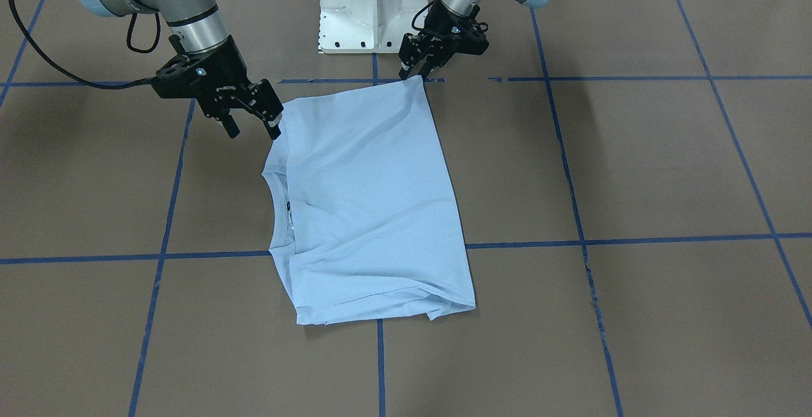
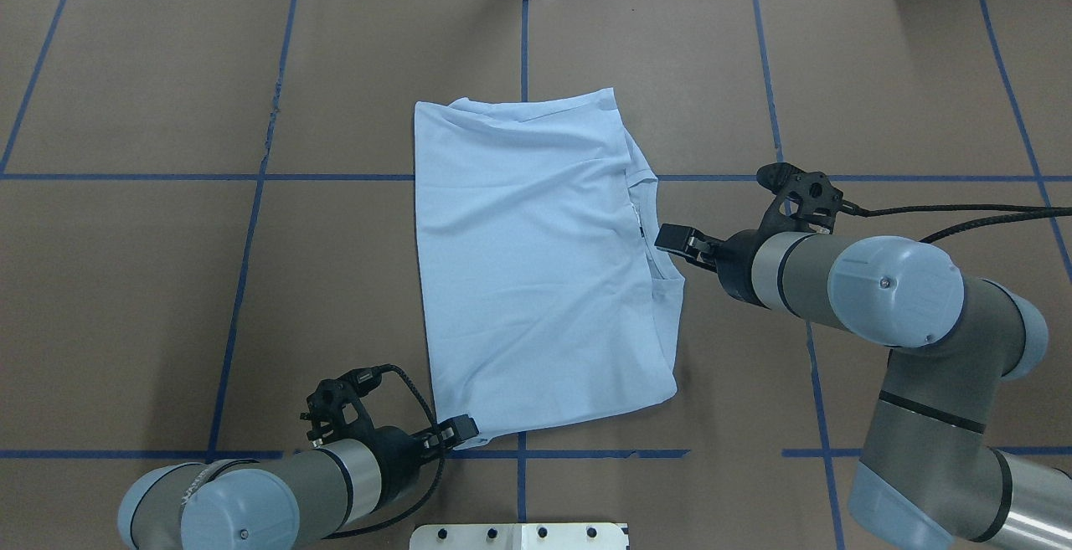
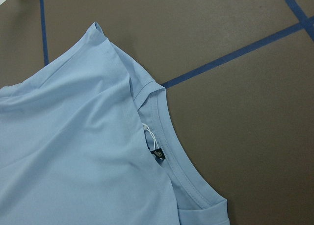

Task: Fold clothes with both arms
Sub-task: 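Lower both grippers and close them on the shirt's near corners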

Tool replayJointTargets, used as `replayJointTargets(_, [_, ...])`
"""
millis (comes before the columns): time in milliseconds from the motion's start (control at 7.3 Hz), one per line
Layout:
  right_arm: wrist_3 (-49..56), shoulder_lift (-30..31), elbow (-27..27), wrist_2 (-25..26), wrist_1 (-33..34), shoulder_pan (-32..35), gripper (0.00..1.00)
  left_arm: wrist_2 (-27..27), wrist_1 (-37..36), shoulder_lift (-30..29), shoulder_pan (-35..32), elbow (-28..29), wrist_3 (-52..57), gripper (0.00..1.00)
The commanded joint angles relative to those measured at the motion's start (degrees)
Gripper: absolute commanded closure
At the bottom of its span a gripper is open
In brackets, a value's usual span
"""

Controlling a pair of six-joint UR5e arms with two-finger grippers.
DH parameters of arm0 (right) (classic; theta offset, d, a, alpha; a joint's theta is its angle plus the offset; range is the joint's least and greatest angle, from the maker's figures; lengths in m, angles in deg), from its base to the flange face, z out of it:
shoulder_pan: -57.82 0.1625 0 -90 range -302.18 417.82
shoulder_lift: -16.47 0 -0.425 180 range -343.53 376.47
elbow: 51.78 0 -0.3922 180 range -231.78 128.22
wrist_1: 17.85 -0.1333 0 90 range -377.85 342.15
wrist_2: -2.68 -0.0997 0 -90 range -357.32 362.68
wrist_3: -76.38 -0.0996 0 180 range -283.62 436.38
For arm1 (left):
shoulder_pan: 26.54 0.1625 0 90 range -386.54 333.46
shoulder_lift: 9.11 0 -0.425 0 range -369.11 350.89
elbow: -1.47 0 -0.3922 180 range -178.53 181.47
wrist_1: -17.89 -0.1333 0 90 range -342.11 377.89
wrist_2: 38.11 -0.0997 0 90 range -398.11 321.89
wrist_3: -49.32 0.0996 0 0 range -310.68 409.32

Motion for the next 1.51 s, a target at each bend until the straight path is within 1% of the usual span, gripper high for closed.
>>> replayJointTargets(0, [0.0, -0.1, 0.0, 0.5, 0.0, -0.4, 0.00, 0.0, -0.1, 0.0, -0.3, 0.4, 0.0, 0.36])
replayJointTargets(548, [0.0, 0.0, -0.1, 0.6, 0.0, -0.5, 0.00, 0.2, -0.2, -0.1, -0.2, 0.9, 0.2, 0.34])
replayJointTargets(685, [0.0, 0.1, -0.1, 0.6, 0.0, -0.5, 0.00, 0.2, -0.2, -0.1, -0.1, 0.9, 0.2, 0.37])
replayJointTargets(821, [-0.1, 0.1, -0.1, 0.6, 0.0, -0.5, 0.00, 0.2, -0.2, -0.1, -0.1, 0.9, 0.0, 0.50])
replayJointTargets(958, [-0.1, 0.1, -0.1, 1.0, 0.0, -0.7, 0.00, 0.1, -0.2, -0.1, -0.1, 1.0, 0.0, 0.58])
replayJointTargets(1095, [0.0, -0.1, -0.2, 2.1, 0.0, -1.4, 0.00, 0.1, -0.1, -0.2, 0.1, 1.7, 0.0, 0.58])
replayJointTargets(1369, [0.0, -0.1, -0.2, 2.2, 0.0, -1.8, 0.00, 0.1, -0.2, -0.6, 0.1, 1.8, 0.0, 0.59])
